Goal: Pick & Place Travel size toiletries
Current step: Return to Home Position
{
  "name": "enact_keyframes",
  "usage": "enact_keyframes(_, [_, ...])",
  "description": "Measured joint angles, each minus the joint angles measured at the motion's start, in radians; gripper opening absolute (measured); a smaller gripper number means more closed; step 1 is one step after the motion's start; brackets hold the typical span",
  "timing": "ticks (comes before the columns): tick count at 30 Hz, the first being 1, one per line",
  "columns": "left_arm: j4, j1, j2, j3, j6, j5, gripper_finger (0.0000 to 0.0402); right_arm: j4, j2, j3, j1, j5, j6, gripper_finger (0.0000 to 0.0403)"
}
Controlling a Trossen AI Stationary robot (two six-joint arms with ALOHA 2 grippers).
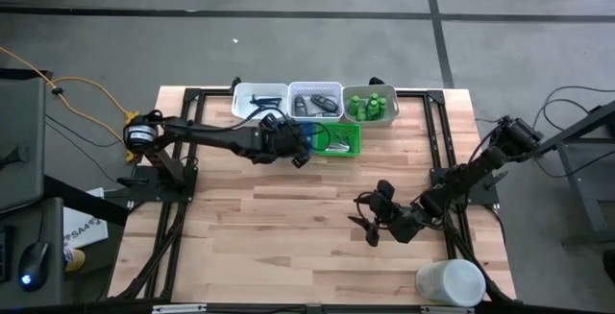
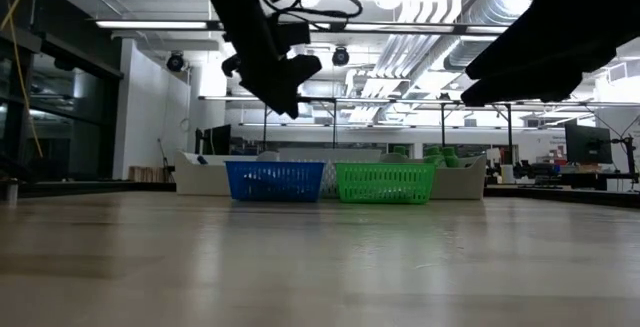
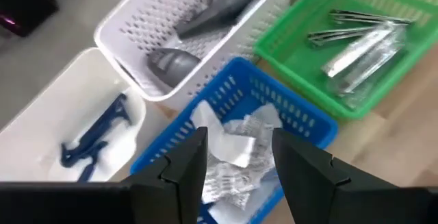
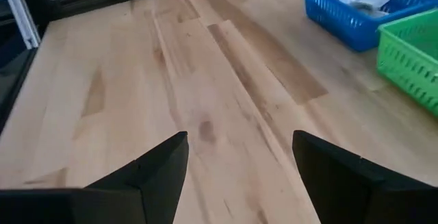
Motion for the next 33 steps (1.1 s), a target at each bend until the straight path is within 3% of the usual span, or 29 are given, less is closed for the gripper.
enact_keyframes(7, [0.132, -0.053, -0.1, -0.165, -0.018, -0.044, 0.0162, -0.024, -0.057, -0.001, -0.008, -0.077, 0.021, 0.0256])
enact_keyframes(12, [0.274, -0.112, -0.287, -0.367, 0.005, -0.03, 0.0162, -0.076, -0.212, -0.001, -0.038, -0.178, -0.105, 0.0256])
enact_keyframes(18, [0.486, -0.189, -0.542, -0.577, 0.15, 0.026, 0.0162, -0.081, -0.418, -0.057, -0.088, -0.236, -0.31, 0.0256])
enact_keyframes(26, [0.646, -0.24, -0.807, -0.776, 0.301, 0.138, 0.0162, -0.064, -0.682, -0.145, -0.284, -0.483, -0.474, 0.0256])
enact_keyframes(33, [0.625, -0.237, -0.968, -0.842, 0.297, 0.15, 0.0162, -0.02, -0.858, -0.226, -0.483, -0.746, -0.551, 0.0256])
